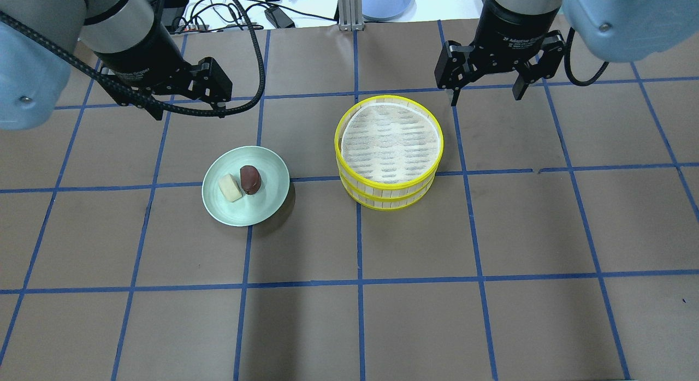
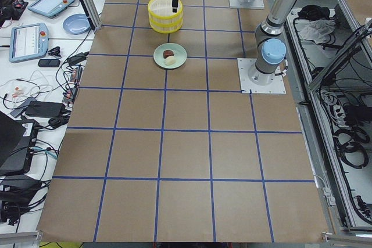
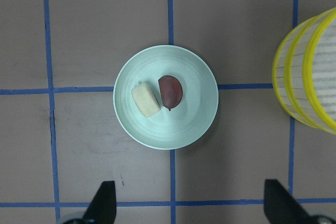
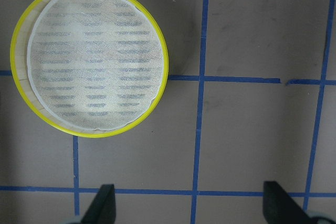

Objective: Place buns in different layers of steamer
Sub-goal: 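Lower the left gripper to the plate while the right descends to the steamer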

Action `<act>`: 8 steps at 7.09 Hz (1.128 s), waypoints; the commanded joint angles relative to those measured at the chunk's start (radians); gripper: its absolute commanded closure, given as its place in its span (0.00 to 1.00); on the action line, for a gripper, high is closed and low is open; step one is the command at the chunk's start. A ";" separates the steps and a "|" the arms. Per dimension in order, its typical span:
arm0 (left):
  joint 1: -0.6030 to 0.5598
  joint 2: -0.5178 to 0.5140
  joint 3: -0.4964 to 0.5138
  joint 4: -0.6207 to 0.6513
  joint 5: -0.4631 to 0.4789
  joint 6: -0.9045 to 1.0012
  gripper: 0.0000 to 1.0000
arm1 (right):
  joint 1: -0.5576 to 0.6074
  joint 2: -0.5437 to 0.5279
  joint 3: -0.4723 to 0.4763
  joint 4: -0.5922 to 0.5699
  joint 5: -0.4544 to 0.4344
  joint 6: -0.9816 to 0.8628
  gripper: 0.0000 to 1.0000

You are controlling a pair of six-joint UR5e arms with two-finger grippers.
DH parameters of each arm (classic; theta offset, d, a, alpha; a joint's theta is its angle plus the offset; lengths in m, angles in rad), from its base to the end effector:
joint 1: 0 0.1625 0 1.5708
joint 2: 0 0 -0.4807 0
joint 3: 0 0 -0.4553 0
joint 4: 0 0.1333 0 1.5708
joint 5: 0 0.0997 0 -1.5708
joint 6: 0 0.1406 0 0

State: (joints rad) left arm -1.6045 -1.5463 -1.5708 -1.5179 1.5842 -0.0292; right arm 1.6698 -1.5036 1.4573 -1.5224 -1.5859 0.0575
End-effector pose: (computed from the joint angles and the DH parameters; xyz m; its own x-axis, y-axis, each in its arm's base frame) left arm -0.1500 -0.5489 0.5217 -0.9999 0.0035 -0.0111 0.0044 0.9970 -0.0777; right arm 0.1885 -0.5707 0.5224 -0.9990 -0.0415 0.0152 -0.0415 0.9991 0.0012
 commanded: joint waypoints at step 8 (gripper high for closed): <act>0.136 -0.234 -0.288 0.344 0.000 0.123 0.01 | -0.001 0.017 0.086 -0.077 0.012 0.001 0.00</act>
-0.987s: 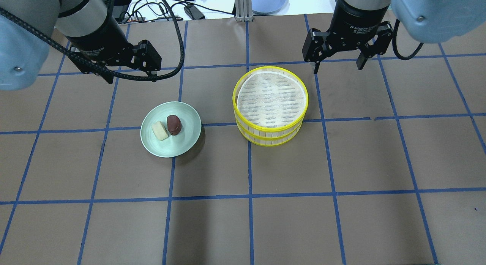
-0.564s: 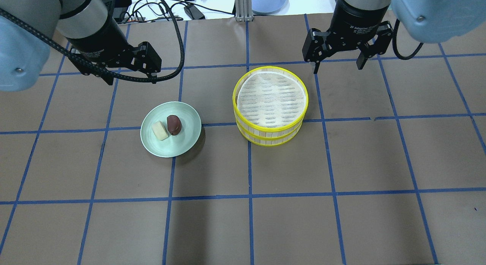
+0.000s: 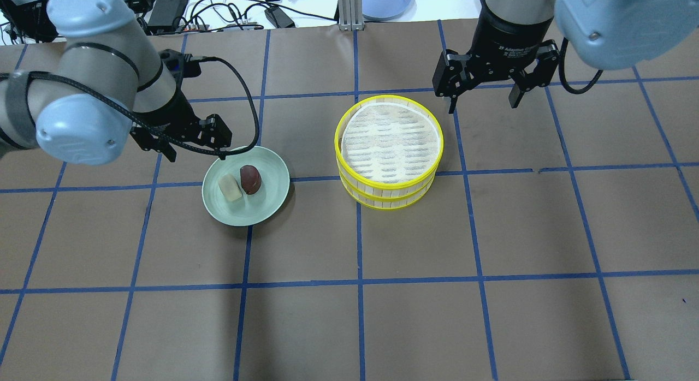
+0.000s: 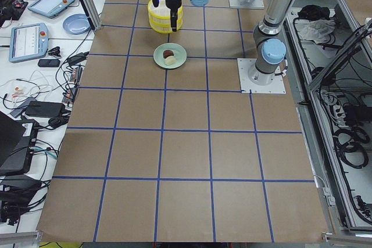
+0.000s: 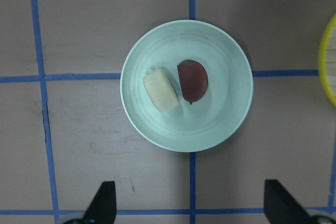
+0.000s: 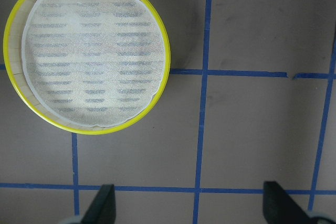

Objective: Place buns in different layers of steamer
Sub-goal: 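Grasp the white bun with the left gripper while the right grips the top tier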

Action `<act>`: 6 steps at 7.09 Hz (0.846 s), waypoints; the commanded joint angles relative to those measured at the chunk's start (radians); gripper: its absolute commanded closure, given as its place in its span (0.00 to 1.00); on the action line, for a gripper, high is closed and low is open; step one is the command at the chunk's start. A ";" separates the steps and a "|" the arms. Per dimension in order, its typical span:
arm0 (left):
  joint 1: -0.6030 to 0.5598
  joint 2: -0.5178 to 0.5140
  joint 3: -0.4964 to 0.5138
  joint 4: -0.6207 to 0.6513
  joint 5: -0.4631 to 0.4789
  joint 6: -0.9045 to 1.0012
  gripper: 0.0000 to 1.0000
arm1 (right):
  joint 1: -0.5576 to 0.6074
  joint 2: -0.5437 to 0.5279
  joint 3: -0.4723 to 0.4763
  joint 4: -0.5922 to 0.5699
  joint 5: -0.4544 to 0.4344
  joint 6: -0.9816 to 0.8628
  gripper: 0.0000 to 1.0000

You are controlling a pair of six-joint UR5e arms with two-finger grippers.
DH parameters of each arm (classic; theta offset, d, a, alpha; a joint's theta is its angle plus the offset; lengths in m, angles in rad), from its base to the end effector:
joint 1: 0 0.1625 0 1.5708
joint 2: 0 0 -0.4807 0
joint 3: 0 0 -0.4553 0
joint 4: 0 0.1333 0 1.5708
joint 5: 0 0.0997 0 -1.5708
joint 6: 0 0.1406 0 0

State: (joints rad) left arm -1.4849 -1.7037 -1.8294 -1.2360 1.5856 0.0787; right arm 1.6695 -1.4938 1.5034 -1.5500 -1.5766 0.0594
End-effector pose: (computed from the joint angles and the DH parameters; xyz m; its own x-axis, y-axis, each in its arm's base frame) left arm -0.0813 -0.5853 0.3192 -0.9999 -0.0065 -0.0103 -0.0071 0.9983 0.0577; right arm 0.1897 -0.5717 0.4938 -0.9992 -0.0395 0.0076 -0.0392 0.9988 0.0300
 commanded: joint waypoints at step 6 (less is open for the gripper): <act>0.020 -0.251 -0.031 0.168 0.002 0.016 0.09 | 0.001 0.285 0.170 -0.410 0.000 0.019 0.00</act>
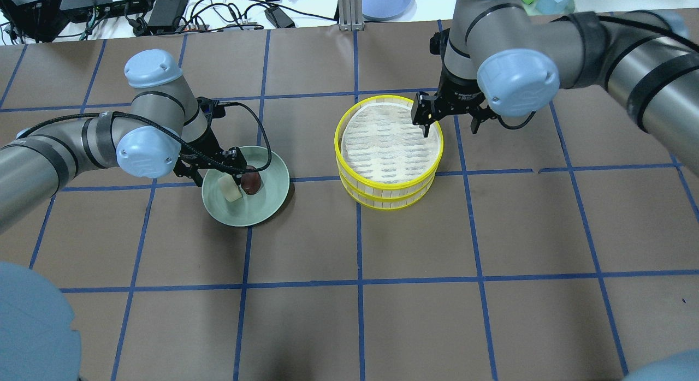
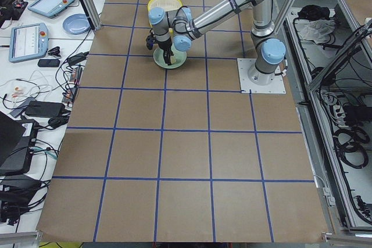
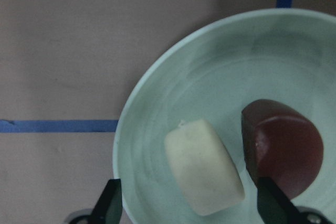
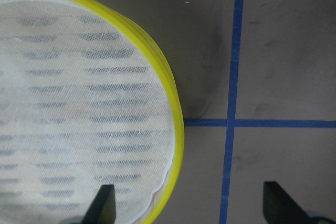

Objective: Place buns in different layers of steamer
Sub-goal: 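Grasp the white bun with the left gripper while the right grips the top tier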

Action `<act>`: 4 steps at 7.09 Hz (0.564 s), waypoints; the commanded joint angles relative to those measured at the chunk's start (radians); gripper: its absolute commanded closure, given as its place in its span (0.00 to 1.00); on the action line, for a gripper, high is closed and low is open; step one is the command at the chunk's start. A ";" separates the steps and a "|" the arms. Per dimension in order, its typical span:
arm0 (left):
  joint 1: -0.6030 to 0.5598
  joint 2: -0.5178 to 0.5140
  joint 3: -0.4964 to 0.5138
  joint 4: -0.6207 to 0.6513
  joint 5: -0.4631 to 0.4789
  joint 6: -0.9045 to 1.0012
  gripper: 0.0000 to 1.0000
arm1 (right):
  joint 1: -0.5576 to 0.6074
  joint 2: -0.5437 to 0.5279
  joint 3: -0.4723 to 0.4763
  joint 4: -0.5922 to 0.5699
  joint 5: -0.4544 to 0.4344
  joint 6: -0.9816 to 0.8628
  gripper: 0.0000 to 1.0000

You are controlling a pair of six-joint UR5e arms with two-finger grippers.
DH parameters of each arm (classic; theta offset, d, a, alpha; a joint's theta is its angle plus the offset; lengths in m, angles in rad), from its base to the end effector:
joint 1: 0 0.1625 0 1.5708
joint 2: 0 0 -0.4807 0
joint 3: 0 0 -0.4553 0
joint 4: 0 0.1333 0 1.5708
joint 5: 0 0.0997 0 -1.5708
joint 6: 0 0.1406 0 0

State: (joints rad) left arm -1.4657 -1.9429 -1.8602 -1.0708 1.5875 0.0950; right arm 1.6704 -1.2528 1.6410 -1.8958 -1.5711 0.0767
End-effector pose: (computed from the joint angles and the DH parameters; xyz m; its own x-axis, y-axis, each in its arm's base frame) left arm -0.0663 -0.6202 0.1758 -1.0000 -0.0087 -0.0012 -0.0087 0.9868 0.1617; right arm 0.1985 -0.6458 0.3001 -0.9997 -0.0231 0.0051 -0.0227 0.9978 0.0629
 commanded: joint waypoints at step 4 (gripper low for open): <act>-0.001 -0.025 0.001 0.072 -0.003 0.031 0.69 | -0.001 0.047 0.033 -0.071 -0.003 0.005 0.71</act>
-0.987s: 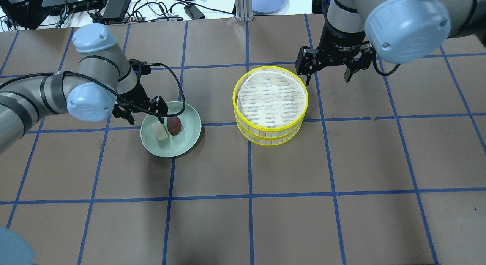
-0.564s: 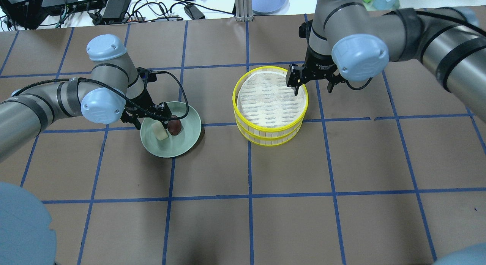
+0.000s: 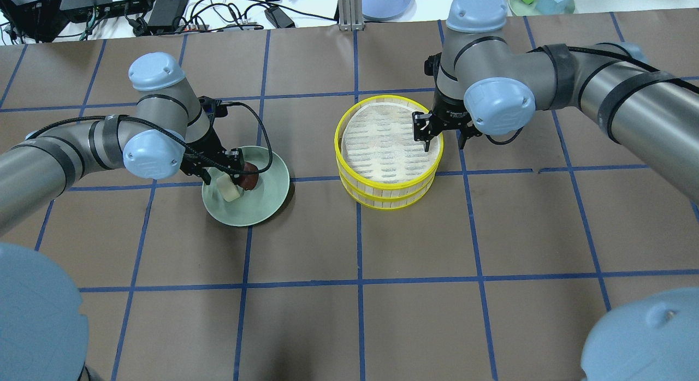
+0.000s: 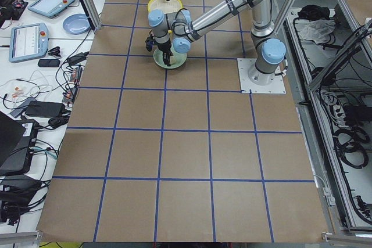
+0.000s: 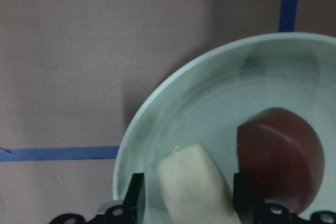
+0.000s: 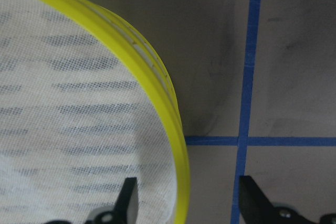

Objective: Place buns in different layers of steamer
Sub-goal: 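Lift the white bun with the left gripper while the right lifts the top tier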

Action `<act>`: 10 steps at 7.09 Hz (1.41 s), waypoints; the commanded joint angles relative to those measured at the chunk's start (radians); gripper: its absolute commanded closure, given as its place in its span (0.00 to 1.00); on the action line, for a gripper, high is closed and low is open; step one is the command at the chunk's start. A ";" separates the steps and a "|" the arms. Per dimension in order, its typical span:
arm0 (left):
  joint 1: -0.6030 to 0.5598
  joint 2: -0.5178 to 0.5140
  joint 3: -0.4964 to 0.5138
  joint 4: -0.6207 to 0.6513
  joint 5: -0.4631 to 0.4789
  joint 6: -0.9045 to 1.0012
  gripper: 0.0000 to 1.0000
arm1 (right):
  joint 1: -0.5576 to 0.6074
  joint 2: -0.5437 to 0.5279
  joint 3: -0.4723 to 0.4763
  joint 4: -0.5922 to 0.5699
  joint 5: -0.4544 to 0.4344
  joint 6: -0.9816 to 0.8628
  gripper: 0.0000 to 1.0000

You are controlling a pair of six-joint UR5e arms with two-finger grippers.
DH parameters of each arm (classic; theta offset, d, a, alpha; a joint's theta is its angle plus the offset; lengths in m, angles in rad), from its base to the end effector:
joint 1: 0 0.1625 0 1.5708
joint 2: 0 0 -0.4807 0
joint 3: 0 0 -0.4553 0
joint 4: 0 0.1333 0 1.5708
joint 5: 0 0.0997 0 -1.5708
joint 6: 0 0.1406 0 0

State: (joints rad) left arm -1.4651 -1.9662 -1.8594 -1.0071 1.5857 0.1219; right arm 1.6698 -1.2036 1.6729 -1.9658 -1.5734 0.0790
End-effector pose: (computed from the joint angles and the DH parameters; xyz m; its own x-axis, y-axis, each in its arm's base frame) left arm -0.0650 -0.6305 0.1669 -0.9999 0.0171 -0.0001 0.0170 0.9925 0.1209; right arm 0.1983 -0.6512 0.2576 -0.9998 -0.0204 0.0085 -0.0197 0.9971 0.0738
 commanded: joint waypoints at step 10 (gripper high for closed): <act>-0.215 0.118 0.199 -0.157 -0.016 -0.208 1.00 | -0.194 -0.039 -0.071 0.116 0.018 -0.194 0.91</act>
State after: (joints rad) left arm -1.6046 -1.8522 -1.6727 -1.1734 1.5714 0.0286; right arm 1.5361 -1.2413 1.6026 -1.8525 -1.5484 -0.0080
